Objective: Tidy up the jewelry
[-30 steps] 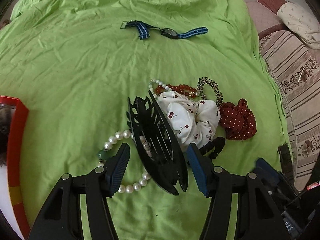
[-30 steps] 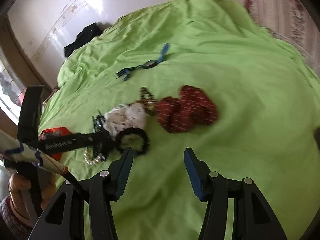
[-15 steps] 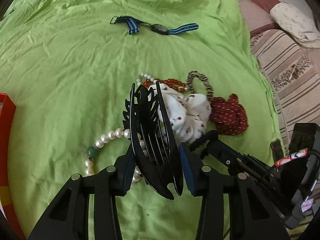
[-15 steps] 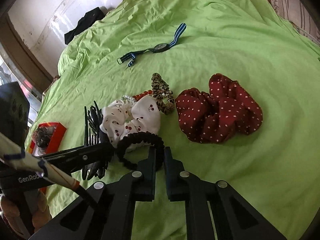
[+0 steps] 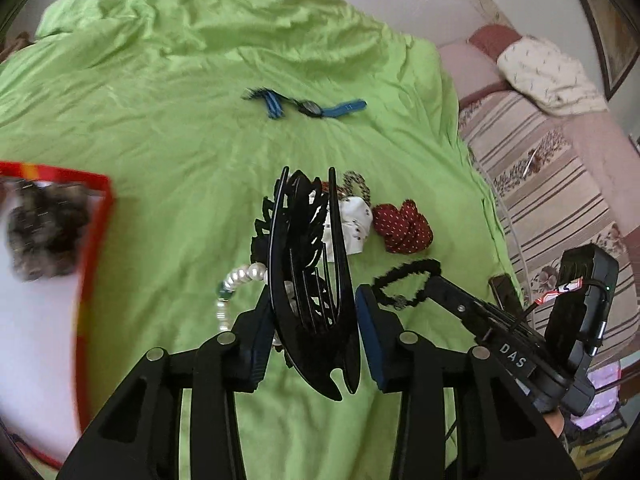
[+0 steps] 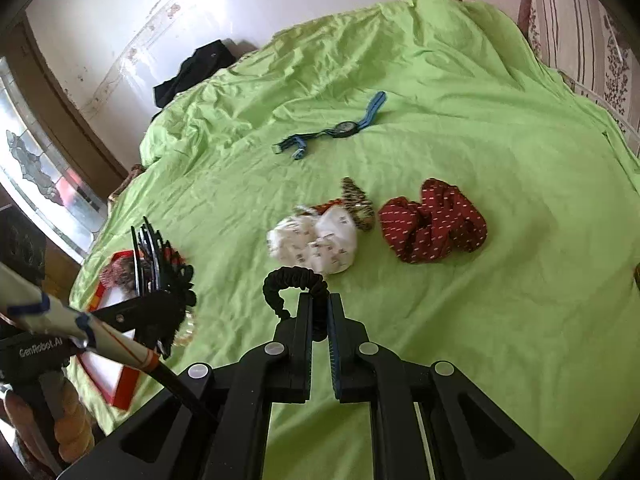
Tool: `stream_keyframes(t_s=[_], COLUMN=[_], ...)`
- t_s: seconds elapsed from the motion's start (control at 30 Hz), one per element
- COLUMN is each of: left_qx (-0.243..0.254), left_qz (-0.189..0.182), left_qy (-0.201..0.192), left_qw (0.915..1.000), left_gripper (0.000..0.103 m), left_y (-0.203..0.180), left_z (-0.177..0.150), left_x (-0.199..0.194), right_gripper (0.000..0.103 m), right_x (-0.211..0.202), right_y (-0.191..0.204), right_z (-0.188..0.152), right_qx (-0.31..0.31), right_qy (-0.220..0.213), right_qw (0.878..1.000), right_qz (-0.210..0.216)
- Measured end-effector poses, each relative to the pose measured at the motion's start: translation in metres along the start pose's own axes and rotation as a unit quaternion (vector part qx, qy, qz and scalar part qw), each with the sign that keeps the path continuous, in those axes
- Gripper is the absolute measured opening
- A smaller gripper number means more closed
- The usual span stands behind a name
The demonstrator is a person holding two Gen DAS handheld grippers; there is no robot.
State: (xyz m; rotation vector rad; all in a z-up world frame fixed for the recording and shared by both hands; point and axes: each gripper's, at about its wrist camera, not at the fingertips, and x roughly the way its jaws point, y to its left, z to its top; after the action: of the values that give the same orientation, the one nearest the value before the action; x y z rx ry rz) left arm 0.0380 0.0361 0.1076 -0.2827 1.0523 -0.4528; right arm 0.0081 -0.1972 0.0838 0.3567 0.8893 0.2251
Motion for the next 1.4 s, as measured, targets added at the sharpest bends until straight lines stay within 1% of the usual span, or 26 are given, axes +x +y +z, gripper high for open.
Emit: stream_keyframes(t_s=[0.2,0.37,0.43,0.5,0.6,0.7,0.83,0.87,0.93,1.03,1.07,1.17,1.27,1.4], left_qx=[-0.043,-0.072,-0.076,-0.069,-0.052,-0.044,-0.044,-0.045,-0.044,-0.042,-0.040,-0.029,-0.030,-0.015], left_qz=[-0.012,-0.005,-0.002,-0.011,-0.038,-0.056,-0.058,-0.054,-0.051,-0.067,-0.067,-0.048,-0.026,0.030], left_qy=[-0.029,-0.052,-0.050,-0.046,-0.023,0.012,0.063,0.068,0.068,0.052,0.046,0.035,0.045,0.059], left_qw=[0.9986,0.9961,0.9958,0.9965,0.9976,0.9974,0.9954,0.9952,0.9954,0.9955,0.9959,0.9978,0.9982,0.9977], left_gripper=[0.038,0.038,0.038,0.038,0.038,0.038,0.038,0.038,0.039,0.045,0.047,0.048,0.048,0.048], left_y=[0.046,0.083,0.086,0.084,0.071,0.056,0.044,0.041,0.037,0.033,0.032,0.030,0.034,0.042], left_z=[-0.008,-0.021,-0.026,-0.032,-0.043,-0.055,-0.066,-0.067,-0.067,-0.063,-0.062,-0.058,-0.059,-0.073], left_x=[-0.056,-0.098,-0.104,-0.107,-0.097,-0.069,-0.019,-0.012,-0.009,-0.018,-0.022,-0.030,-0.026,-0.015], right_gripper=[0.008,0.008,0.008,0.008,0.008,0.008,0.008,0.008,0.008,0.008,0.008,0.008,0.008,0.008], right_x=[-0.013,-0.011,-0.008,-0.006,-0.006,-0.007,-0.011,-0.013,-0.019,-0.025,-0.025,-0.022,-0.021,-0.021], right_y=[0.043,0.087,0.102,0.108,0.103,0.084,0.051,0.044,0.033,0.021,0.018,0.013,0.014,0.016], right_z=[-0.006,-0.016,-0.022,-0.027,-0.037,-0.049,-0.062,-0.064,-0.067,-0.068,-0.068,-0.068,-0.072,-0.076], right_qx=[-0.026,-0.064,-0.082,-0.084,-0.074,-0.057,-0.023,-0.019,-0.012,-0.005,-0.001,0.009,0.009,0.005], right_qy=[0.003,0.010,0.010,0.012,0.018,0.028,0.039,0.039,0.035,0.028,0.027,0.027,0.027,0.029], right_qw=[0.999,0.997,0.996,0.996,0.997,0.998,0.999,0.999,0.999,0.999,0.999,0.999,0.999,1.000], right_qz=[0.020,0.029,0.025,0.026,0.018,0.000,-0.021,-0.025,-0.031,-0.034,-0.032,-0.023,-0.015,-0.009])
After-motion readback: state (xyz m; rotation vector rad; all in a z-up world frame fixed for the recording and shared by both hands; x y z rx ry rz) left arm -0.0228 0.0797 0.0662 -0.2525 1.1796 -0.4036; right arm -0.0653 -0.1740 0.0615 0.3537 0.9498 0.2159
